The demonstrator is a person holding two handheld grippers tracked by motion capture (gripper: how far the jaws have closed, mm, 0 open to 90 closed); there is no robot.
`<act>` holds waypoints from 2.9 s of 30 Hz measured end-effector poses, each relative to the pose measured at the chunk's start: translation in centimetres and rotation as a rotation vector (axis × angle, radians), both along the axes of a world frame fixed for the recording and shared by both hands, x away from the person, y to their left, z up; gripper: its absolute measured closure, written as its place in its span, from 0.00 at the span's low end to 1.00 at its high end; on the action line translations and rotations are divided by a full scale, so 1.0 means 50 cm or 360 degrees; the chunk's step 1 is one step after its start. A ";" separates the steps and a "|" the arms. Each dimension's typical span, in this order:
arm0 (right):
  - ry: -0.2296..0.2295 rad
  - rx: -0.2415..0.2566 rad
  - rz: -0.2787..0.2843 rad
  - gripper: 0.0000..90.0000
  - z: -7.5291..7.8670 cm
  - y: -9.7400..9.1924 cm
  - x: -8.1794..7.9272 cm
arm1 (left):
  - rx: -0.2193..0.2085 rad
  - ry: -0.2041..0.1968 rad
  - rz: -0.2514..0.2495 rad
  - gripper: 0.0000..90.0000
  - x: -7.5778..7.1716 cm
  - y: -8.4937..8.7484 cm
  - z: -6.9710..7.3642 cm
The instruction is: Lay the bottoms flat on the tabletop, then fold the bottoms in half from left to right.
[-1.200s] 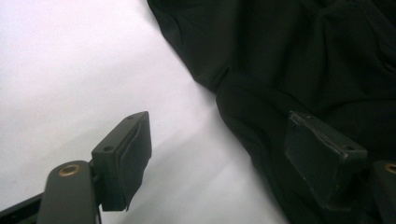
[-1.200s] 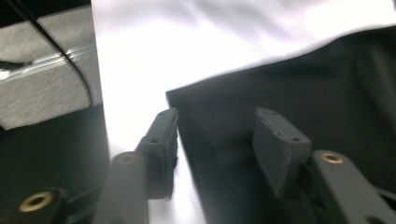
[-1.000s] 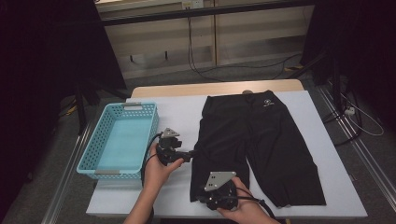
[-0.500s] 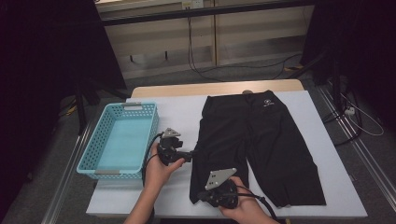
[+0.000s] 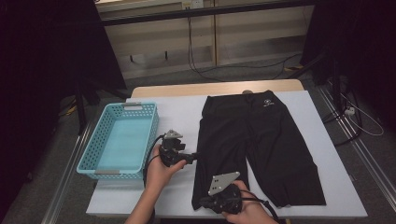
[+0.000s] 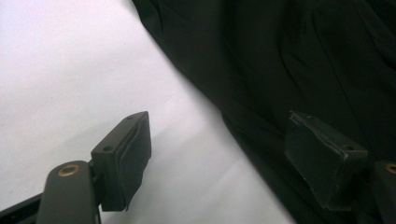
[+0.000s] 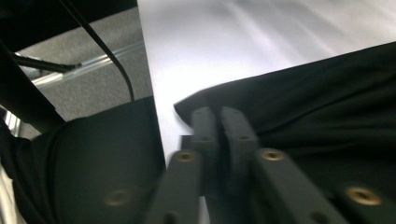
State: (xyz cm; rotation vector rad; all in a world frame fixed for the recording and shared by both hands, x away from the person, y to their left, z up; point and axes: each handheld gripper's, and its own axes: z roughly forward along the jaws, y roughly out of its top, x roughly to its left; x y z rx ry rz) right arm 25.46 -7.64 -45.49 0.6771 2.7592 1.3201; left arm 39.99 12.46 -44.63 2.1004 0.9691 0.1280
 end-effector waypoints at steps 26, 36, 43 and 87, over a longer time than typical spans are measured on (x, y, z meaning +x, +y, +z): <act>-0.0148 0.0049 -0.0699 0.22 0.034 -0.122 0.114 | -0.0017 -0.0042 -0.0023 0.21 0.000 -0.005 0.010; -0.0132 0.0053 -0.0776 0.18 0.032 -0.125 0.126 | -0.0048 -0.0049 -0.0041 0.15 -0.006 -0.001 0.014; -0.0142 0.0052 -0.0809 0.18 0.032 -0.126 0.138 | -0.0012 -0.0062 -0.0053 0.14 -0.013 -0.001 0.006; -0.0095 0.0122 -0.1035 0.21 0.024 -0.087 0.300 | -0.0060 -0.0057 -0.0211 0.99 -0.067 -0.072 0.036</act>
